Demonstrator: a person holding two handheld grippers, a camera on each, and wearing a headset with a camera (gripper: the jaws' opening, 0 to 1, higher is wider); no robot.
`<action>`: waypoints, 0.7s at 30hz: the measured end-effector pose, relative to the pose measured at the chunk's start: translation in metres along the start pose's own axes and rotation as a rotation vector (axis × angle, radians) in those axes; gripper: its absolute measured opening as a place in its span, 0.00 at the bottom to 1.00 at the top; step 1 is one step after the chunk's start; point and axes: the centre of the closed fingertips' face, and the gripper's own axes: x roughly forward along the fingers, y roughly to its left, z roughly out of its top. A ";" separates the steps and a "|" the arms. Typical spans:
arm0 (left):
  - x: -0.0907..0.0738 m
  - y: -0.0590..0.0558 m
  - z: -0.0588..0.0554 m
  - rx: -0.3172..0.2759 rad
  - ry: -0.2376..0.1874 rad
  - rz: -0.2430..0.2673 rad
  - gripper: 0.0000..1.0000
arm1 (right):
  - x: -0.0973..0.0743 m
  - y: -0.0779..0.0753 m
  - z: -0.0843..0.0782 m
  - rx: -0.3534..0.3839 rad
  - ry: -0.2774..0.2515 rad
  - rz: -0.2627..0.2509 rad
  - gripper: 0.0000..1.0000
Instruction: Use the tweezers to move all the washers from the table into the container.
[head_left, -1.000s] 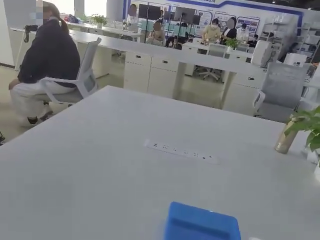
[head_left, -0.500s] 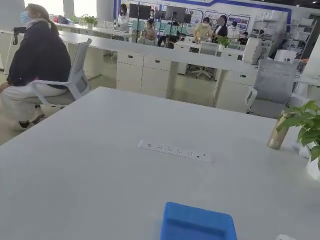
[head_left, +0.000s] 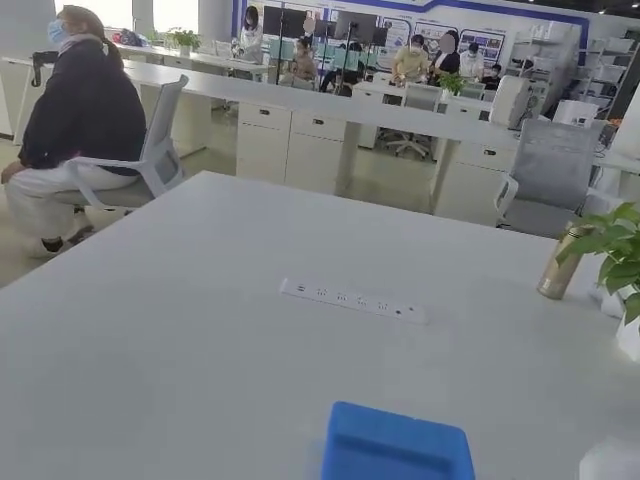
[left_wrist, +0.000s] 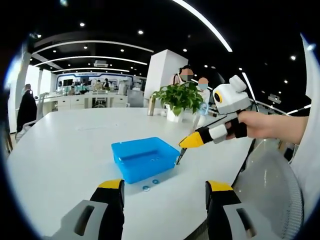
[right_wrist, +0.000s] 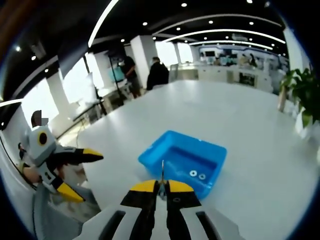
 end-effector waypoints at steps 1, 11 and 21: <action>0.000 0.000 0.000 0.000 0.001 -0.001 0.65 | 0.000 -0.001 0.002 -0.005 0.000 -0.002 0.03; 0.000 0.001 0.001 0.008 0.000 0.006 0.65 | 0.018 -0.013 0.033 -0.071 0.004 -0.013 0.03; -0.001 0.006 -0.001 0.001 0.009 0.034 0.64 | 0.038 -0.020 0.053 -0.100 0.015 0.004 0.03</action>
